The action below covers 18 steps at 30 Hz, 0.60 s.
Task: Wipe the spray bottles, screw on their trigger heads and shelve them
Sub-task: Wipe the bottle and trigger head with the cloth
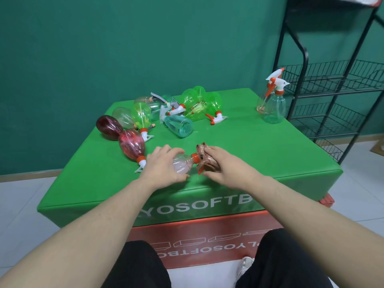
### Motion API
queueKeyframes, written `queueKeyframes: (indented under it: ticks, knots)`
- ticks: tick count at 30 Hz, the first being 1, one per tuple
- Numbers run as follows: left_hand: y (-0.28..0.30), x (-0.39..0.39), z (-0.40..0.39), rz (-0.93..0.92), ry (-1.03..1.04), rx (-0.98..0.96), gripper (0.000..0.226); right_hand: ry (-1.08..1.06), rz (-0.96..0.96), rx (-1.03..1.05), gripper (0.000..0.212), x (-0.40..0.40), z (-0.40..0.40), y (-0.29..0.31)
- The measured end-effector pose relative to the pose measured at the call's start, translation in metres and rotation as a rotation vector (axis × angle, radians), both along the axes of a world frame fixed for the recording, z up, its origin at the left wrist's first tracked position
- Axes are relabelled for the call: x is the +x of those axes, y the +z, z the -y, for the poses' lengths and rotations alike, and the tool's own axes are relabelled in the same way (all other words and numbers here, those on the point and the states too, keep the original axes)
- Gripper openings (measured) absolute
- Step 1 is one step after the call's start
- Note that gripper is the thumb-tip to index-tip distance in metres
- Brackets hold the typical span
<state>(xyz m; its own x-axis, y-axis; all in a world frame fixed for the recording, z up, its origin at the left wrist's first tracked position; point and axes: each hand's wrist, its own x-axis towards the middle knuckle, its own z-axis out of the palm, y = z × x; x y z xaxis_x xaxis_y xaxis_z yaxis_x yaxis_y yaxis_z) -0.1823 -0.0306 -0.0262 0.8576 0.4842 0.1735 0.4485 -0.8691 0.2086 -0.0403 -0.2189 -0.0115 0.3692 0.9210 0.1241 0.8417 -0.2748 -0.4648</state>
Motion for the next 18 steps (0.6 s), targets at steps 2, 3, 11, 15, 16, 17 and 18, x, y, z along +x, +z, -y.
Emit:
queueKeyframes:
  ticks: [2,3,11,15,16,17,18]
  knots:
    - [0.003,-0.001,0.001,-0.004,-0.014,-0.027,0.084,0.021,0.038,-0.026,0.070,0.004,0.003,0.002]
    - [0.005,-0.002,0.002,-0.008,-0.020,-0.039,0.084,0.021,0.042,-0.035,0.070,0.005,0.005,0.003]
    - [0.010,-0.010,0.000,0.047,-0.005,-0.153,0.086,-0.012,-0.146,0.172,0.064,0.005,0.014,0.008]
    - [0.010,-0.012,-0.002,0.197,0.021,-0.307,0.073,-0.158,-0.265,0.300,0.037,0.006,0.010,0.009]
    - [0.011,-0.012,-0.001,0.231,0.026,-0.373,0.069,-0.202,-0.290,0.324,0.032,0.006,0.008,0.008]
    - [0.012,-0.010,0.000,0.259,0.031,-0.450,0.067,-0.246,-0.315,0.346,0.029,0.006,0.005,0.007]
    - [0.012,-0.009,0.001,0.285,0.034,-0.522,0.067,-0.286,-0.343,0.364,0.026,0.006,0.001,0.006]
